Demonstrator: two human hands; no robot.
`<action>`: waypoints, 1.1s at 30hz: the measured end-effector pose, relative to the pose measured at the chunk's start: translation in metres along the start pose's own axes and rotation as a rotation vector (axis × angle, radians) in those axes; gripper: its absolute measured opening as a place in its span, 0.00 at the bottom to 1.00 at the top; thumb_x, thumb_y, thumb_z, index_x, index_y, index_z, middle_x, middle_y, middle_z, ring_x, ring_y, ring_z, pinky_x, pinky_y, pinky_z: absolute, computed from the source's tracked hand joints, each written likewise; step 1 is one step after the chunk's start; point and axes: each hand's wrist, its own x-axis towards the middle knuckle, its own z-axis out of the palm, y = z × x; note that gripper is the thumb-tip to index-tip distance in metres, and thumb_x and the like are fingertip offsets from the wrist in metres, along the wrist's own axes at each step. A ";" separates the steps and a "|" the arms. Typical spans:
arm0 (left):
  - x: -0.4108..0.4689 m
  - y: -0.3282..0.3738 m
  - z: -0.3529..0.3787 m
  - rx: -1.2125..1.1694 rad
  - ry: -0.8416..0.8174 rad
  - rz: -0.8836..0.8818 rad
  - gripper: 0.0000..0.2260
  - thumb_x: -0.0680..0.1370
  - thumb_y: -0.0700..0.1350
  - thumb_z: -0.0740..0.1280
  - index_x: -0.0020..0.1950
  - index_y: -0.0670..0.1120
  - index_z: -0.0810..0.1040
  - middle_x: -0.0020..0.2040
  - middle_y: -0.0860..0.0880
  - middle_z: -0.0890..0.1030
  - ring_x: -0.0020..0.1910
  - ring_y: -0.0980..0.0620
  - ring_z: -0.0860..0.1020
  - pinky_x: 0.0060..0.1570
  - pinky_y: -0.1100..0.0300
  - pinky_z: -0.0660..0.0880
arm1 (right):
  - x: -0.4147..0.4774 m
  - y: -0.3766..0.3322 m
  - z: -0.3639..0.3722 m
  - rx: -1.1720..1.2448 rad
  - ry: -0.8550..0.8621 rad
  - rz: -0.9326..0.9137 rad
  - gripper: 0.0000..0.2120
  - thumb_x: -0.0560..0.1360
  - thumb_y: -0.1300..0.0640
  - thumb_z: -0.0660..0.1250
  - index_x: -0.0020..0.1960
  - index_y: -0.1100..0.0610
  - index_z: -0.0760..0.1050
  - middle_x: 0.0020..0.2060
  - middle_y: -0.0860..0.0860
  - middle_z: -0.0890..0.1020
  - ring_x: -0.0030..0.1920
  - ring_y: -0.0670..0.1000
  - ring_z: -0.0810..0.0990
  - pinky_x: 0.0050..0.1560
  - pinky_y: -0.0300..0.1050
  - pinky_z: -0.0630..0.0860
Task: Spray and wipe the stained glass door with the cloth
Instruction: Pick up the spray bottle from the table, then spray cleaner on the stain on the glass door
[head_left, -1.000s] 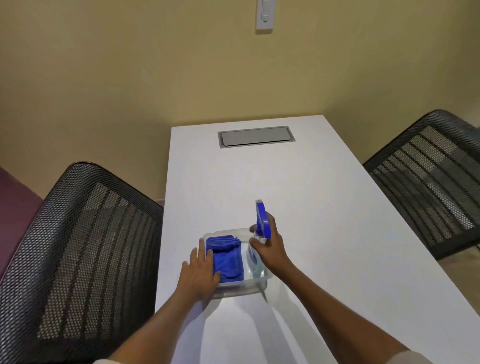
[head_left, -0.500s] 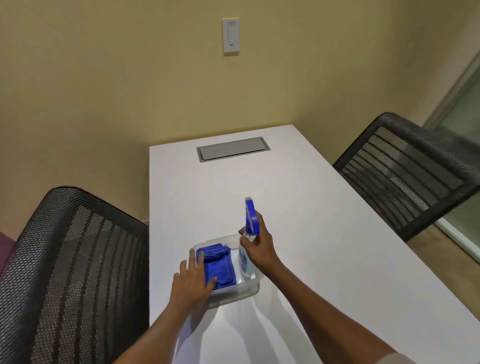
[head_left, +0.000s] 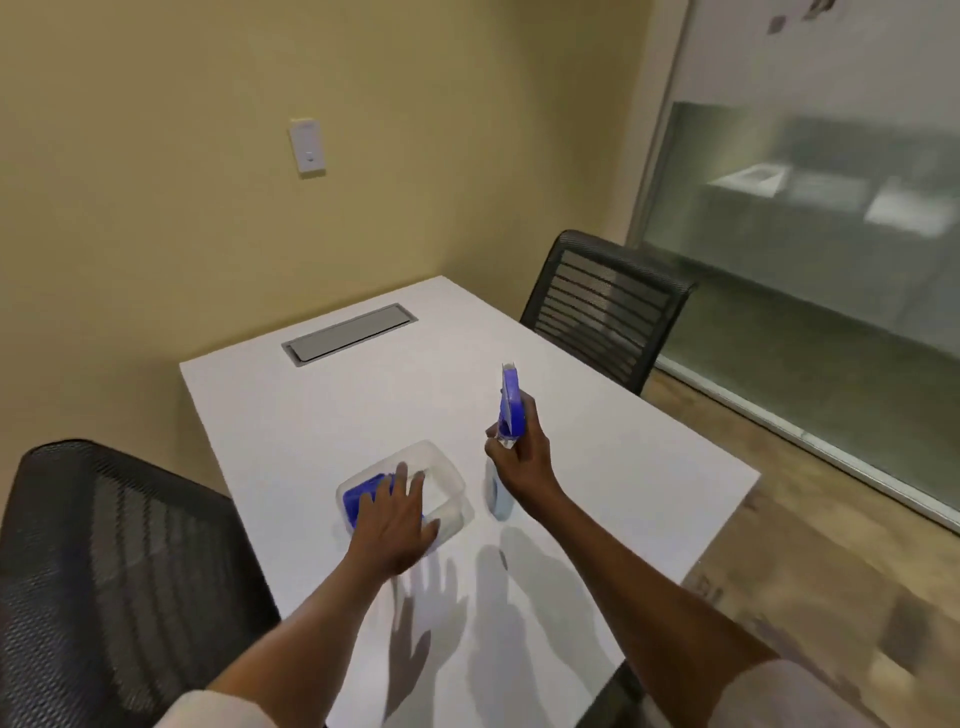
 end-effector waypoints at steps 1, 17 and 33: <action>-0.002 0.010 -0.006 0.006 0.008 0.039 0.33 0.78 0.62 0.54 0.77 0.45 0.53 0.79 0.40 0.54 0.73 0.38 0.62 0.67 0.42 0.66 | -0.011 -0.005 -0.011 0.000 0.045 0.010 0.31 0.73 0.65 0.68 0.71 0.52 0.60 0.55 0.58 0.76 0.49 0.49 0.77 0.45 0.35 0.75; -0.098 0.312 -0.062 0.083 0.122 0.778 0.35 0.76 0.64 0.55 0.76 0.44 0.54 0.78 0.39 0.55 0.73 0.36 0.61 0.67 0.37 0.62 | -0.264 -0.035 -0.251 -0.049 0.753 0.109 0.25 0.67 0.71 0.70 0.58 0.51 0.68 0.38 0.47 0.75 0.38 0.47 0.74 0.38 0.37 0.72; -0.451 0.669 -0.076 -0.079 0.141 1.624 0.34 0.73 0.62 0.57 0.72 0.41 0.60 0.74 0.38 0.63 0.66 0.36 0.68 0.47 0.41 0.77 | -0.698 -0.068 -0.426 -0.298 1.437 0.272 0.30 0.70 0.67 0.66 0.69 0.51 0.66 0.46 0.51 0.79 0.45 0.52 0.77 0.45 0.42 0.72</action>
